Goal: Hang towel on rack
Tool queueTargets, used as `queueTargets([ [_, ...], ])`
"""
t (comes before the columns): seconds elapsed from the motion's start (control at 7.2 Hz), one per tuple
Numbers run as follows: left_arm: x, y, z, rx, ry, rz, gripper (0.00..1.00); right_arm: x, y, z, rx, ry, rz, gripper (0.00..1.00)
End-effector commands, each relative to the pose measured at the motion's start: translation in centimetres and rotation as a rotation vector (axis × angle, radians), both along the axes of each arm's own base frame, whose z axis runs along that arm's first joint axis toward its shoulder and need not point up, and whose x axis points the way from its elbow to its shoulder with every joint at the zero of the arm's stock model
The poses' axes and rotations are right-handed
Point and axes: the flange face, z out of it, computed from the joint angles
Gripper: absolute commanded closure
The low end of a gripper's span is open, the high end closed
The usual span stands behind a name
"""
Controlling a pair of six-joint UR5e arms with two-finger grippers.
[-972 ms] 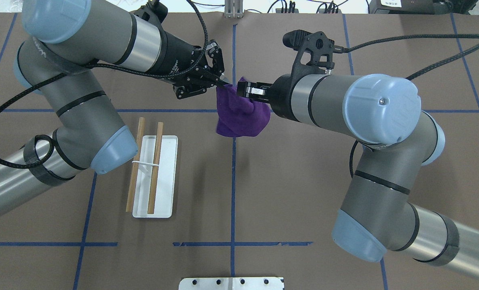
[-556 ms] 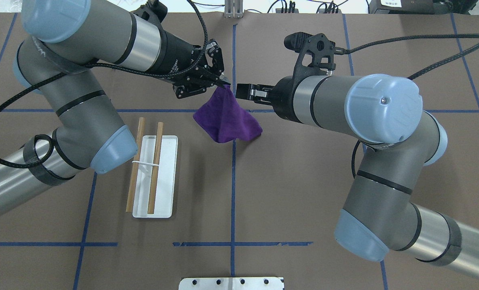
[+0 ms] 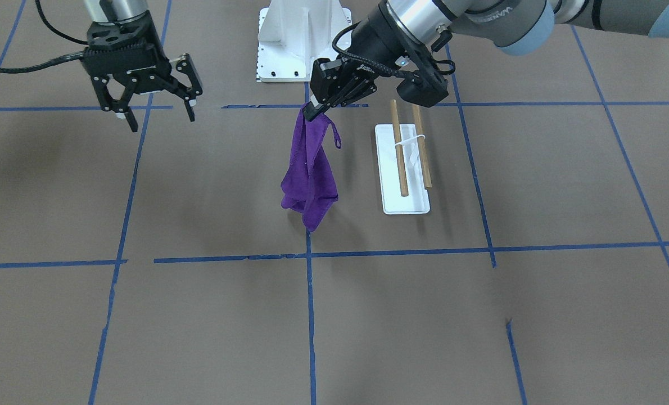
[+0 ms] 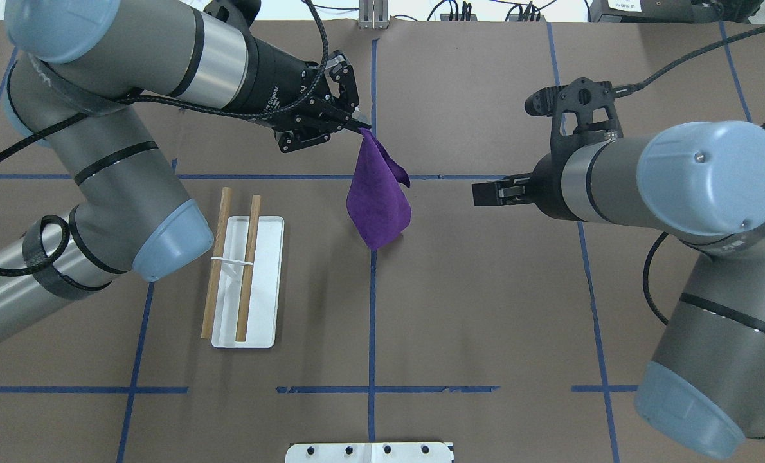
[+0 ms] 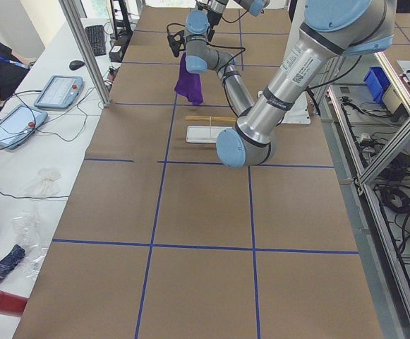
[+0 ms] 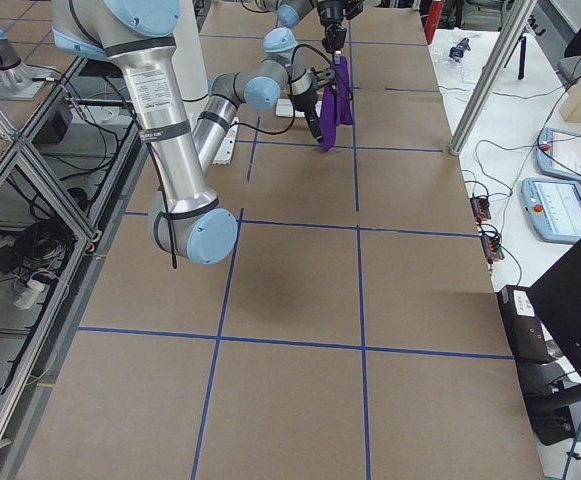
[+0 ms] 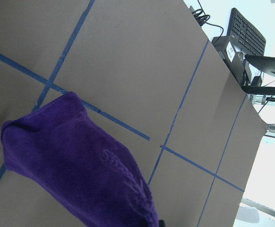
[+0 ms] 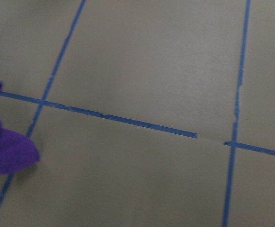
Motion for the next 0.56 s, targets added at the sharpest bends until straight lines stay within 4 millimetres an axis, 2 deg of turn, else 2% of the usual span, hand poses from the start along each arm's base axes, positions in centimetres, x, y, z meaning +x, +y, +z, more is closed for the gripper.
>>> queueTargets([
  [0.0, -2.0, 4.3, -2.7, -0.023, -0.026, -0.063, 1.0, 7.8, -2.0, 5.6, -0.112, 0.136, -0.117, 0.0],
  [0.14, -3.4, 7.2, -3.8, -0.043, -0.055, -0.061, 1.0, 11.9, -2.8, 9.8, -0.128, 0.202, -0.133, 0.0],
  [0.28, -4.4, 9.5, -3.8, -0.065, -0.087, -0.042, 1.0, 16.2, -3.9, 13.5, -0.111, 0.268, -0.174, 0.0],
  [0.42, -4.0, 11.8, -2.6, -0.092, -0.136, -0.035, 1.0, 20.2, -4.8, 16.9, -0.139, 0.289, -0.189, 0.0],
])
